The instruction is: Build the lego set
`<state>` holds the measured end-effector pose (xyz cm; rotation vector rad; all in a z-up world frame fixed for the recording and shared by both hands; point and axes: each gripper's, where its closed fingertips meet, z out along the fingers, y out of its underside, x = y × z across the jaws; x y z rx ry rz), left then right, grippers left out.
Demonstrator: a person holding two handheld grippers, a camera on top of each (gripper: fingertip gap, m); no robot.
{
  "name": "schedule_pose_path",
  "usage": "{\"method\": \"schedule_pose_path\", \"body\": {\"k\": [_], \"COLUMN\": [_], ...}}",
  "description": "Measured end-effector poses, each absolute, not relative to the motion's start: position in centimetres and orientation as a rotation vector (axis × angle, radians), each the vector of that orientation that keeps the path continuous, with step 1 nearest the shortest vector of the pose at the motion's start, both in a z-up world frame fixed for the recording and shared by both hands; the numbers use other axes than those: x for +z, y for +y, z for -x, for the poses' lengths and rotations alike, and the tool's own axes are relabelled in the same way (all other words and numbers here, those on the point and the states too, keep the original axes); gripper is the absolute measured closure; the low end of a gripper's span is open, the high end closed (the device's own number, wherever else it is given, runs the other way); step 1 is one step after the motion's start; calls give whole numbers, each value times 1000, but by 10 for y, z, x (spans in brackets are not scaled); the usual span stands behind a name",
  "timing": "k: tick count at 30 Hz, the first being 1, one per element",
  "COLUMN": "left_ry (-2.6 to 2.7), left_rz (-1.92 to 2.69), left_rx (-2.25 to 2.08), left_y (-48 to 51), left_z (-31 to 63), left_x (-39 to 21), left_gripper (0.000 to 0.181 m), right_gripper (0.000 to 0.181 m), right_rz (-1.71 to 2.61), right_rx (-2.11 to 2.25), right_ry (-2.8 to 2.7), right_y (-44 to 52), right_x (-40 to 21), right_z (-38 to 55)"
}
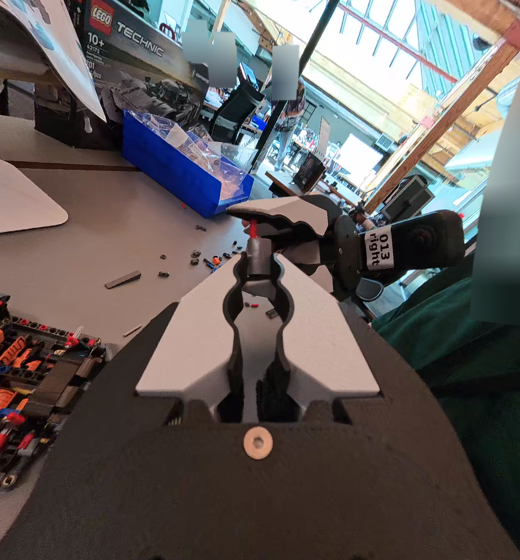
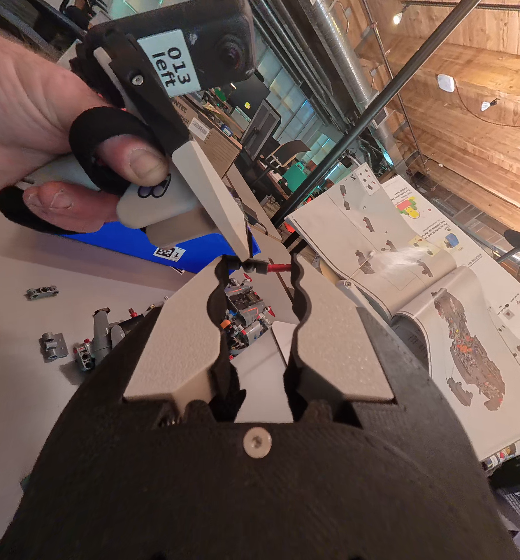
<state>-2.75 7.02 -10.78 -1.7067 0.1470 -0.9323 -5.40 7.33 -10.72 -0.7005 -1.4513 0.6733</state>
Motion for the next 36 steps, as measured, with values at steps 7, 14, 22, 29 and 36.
{"method": "schedule_pose_path", "body": {"k": [7,14,22,29,36], "left_ry": [69,60,33,-3,121], "left_rz": [1618,1608,1560,1518,1648], "left_rx": [-993,-991,-1010,-1032,-867], "left_y": [69,68,68,66,61], "left_z": [29,29,29,30,32], "left_x": [-107,-106,-102,-103,-113], "left_gripper": [169,169,169,169,168], "right_gripper": [142,142,142,143,142], "right_rz": [703,705,723,730,702], "right_rx": [663,657,655,659,656], "right_ry": [-1444,-1436,-1405,-1412,-1505], "right_y": [72,71,72,71,63], "right_x": [-107,-107,-103,-104,-113], "right_z": [55,55,54,55,59]}}
